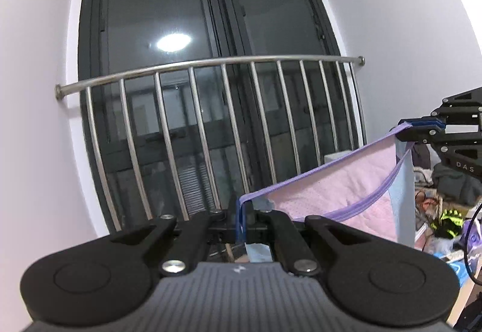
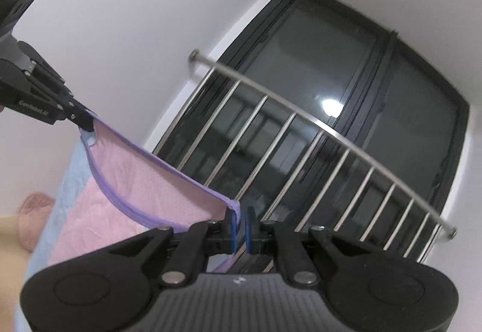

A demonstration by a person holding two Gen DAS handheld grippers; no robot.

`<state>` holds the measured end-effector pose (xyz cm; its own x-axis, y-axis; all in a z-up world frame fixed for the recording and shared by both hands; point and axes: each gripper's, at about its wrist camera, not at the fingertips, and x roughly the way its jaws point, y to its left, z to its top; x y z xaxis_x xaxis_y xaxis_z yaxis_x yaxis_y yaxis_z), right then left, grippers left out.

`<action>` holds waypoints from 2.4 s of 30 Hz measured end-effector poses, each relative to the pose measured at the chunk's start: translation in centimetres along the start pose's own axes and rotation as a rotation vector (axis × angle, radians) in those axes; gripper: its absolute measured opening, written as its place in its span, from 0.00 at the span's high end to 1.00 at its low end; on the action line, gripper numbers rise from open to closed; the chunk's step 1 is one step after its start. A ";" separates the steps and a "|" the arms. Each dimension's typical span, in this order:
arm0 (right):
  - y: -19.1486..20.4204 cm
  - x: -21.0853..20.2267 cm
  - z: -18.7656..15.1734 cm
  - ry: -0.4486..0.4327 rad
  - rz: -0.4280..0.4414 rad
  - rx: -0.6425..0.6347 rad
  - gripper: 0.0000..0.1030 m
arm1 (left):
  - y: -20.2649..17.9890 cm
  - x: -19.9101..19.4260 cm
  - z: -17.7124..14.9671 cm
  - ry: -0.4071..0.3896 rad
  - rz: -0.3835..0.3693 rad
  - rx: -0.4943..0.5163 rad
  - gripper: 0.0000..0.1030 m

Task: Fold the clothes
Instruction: 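Lift the garment high with both grippers, stretching it open between them, then lay the stretched garment flat on the table beside the jacket with both grippers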

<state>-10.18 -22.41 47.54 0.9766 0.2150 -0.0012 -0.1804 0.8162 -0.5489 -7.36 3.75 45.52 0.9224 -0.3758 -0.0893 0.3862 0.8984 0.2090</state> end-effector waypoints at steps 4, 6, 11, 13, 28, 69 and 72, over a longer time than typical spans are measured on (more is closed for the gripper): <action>-1.4 1.4 0.7 0.007 -0.001 0.026 0.95 | 0.7 3.2 -0.4 0.046 0.007 0.007 0.99; -1.4 3.9 -0.1 0.038 0.015 0.034 0.95 | 1.4 6.1 -1.5 0.089 0.035 0.021 0.98; 0.6 13.0 -4.7 0.126 0.043 0.061 0.95 | 3.2 14.5 -5.9 0.151 0.110 0.056 0.98; 2.1 17.5 -6.8 0.167 0.033 0.069 0.95 | 3.3 18.1 -7.7 0.170 0.194 0.132 0.98; 4.7 18.0 -6.9 -0.102 -0.155 0.115 0.96 | 0.0 12.2 -6.1 -0.154 0.349 0.225 0.98; 21.4 8.8 -39.3 0.620 0.478 0.545 0.68 | -5.9 9.5 -42.7 0.699 -0.030 -0.312 0.84; 22.2 9.7 -39.7 0.631 0.527 0.539 0.84 | -6.1 8.9 -42.8 0.689 -0.022 -0.304 1.00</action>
<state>-0.10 -23.55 2.17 0.6109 0.4238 -0.6687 -0.4871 0.8671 0.1044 -1.54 4.64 1.81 0.6662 -0.2569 -0.7002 0.2947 0.9531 -0.0693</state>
